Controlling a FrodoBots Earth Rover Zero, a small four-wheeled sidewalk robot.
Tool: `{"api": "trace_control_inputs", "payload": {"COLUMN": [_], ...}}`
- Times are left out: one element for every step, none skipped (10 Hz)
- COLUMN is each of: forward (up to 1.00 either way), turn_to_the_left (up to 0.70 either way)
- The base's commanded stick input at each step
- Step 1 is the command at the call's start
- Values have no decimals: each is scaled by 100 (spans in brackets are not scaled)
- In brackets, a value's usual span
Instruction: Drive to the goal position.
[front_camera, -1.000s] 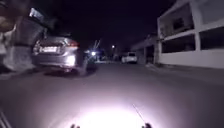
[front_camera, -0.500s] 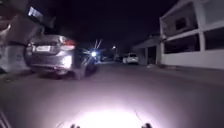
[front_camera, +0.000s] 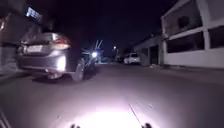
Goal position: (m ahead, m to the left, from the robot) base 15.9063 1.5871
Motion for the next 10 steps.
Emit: {"api": "trace_control_inputs", "payload": {"forward": [70,70,70,70,70,70,70,70,70,70], "turn_to_the_left": [0,0,0,0,0,0,0,0,0,0]}}
